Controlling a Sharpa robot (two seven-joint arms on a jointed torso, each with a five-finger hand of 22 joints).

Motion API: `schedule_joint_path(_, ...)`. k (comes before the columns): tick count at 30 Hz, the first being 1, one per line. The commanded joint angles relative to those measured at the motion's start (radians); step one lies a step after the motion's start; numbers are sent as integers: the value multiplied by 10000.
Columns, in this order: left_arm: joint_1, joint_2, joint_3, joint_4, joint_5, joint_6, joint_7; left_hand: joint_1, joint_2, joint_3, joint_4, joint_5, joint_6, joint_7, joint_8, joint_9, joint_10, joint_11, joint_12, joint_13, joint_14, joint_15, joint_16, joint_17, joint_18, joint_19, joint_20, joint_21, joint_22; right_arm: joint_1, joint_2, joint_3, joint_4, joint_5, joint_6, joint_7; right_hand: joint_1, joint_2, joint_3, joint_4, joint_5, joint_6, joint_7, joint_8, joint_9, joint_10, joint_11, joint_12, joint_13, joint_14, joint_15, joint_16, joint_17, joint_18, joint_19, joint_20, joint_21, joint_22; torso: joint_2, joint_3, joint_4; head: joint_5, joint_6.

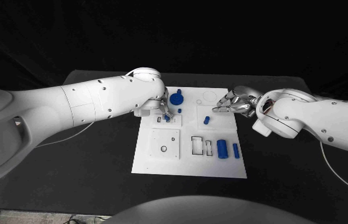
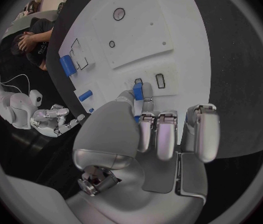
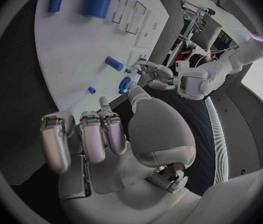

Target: Assemble the parts on the task board

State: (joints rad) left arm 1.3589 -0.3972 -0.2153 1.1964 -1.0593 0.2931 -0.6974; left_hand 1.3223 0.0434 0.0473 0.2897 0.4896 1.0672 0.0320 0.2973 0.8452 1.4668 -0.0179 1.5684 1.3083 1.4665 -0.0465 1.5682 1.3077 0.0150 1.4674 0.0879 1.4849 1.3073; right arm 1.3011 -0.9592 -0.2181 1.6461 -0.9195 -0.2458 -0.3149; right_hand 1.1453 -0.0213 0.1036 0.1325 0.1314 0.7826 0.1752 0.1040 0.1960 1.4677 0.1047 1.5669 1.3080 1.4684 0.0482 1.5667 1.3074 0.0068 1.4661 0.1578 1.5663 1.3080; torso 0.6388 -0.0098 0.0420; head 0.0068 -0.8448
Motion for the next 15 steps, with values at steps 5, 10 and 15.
schedule_joint_path(5, -16, 34, 2, -30, 145, 67, -691, 3, -11, 47, 16, -60, 11, -7, 0, 14, 1040, -19, 24, 2625, 1043, -24, 26, 2631, 126, -2, -79, -20, 2268, -6, 1, -2, 11, -72, 153, -27, -11, 107, -44, -16, 69, -31, 66, 62, 12, 1030, 72, 39, 2627, 1024, 71, 41, 2634, -68, 1047, 37, 45, 2627, 2, -1, 6, -8, -8)
schedule_joint_path(10, -21, 64, 2, -55, 183, 102, -656, -3, -12, 55, 18, -63, 2, -3, -8, 13, 1040, -16, 24, 2625, 1043, -22, 26, 2631, 130, -19, -79, -34, 2262, -6, 7, -2, 10, -72, 151, -26, -11, 107, -44, -16, 69, -31, 66, 62, 12, 1030, 72, 39, 2627, 1024, 71, 41, 2634, -68, 1047, 37, 45, 2627, 2, -1, 3, -3, -22)
schedule_joint_path(15, -24, 87, 2, -62, 205, 128, -647, -7, -9, 66, 20, -68, -10, 0, -18, 11, 1040, -12, 24, 2625, 1043, -19, 26, 2631, 132, -28, -79, -42, 2259, -6, 11, -2, 11, -72, 144, -22, -11, 107, -44, -16, 69, -31, 66, 62, 12, 1030, 72, 39, 2627, 1024, 71, 41, 2634, -68, 1047, 37, 45, 2627, 2, -2, 0, -4, -25)
